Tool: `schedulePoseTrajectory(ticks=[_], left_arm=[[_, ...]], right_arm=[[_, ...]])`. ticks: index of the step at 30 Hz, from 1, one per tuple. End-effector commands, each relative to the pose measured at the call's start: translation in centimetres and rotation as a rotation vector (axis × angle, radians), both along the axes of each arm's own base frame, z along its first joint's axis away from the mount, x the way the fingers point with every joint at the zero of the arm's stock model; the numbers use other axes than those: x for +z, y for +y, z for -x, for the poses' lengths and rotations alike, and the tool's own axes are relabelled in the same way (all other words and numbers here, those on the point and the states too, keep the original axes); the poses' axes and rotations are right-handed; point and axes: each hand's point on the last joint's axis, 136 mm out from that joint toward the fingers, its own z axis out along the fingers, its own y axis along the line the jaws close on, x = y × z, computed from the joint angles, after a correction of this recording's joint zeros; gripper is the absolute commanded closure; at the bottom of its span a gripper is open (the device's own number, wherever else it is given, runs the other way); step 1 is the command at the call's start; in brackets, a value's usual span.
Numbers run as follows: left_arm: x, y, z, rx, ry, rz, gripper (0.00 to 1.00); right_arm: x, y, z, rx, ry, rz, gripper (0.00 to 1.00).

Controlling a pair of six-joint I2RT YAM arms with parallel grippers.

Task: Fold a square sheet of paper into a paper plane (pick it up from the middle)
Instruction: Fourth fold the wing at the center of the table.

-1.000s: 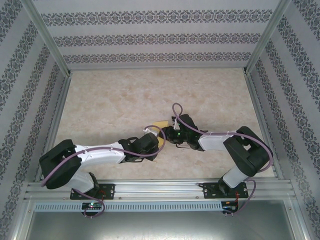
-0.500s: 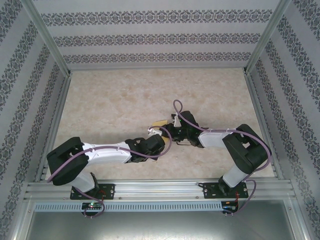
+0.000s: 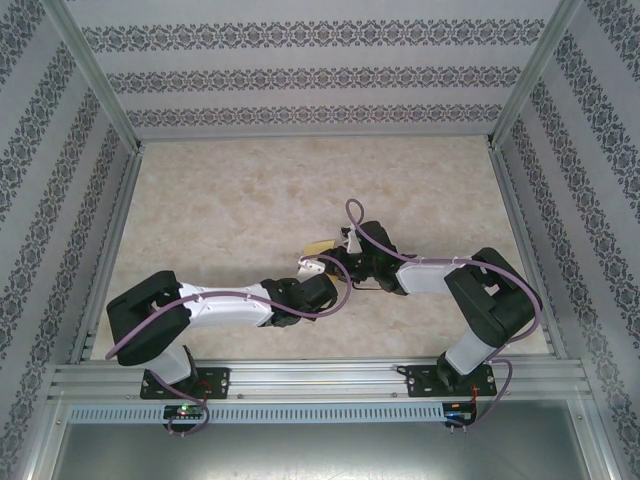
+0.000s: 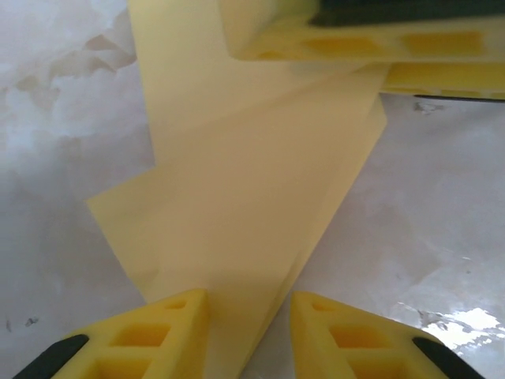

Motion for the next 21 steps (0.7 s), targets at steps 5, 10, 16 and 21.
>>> schedulePoseTrajectory(ticks=[5,10,16,21], left_arm=[[-0.12,0.97,0.04,0.041,-0.014,-0.051,0.76],[-0.13,1.26,0.06,0.053,-0.018,-0.052,0.81],[-0.19,1.35,0.07,0.061,-0.018,-0.048,0.88],[-0.13,1.46,0.15,0.064,-0.021,-0.023,0.90]], right_arm=[[0.89,0.26,-0.56,0.005,-0.022,-0.018,0.65],[0.86,0.23,-0.58,0.003,-0.020,-0.017,0.65],[0.86,0.20,-0.61,0.001,-0.020,-0.016,0.65],[1.39,0.05,-0.55,0.001,-0.036,-0.018,0.65]])
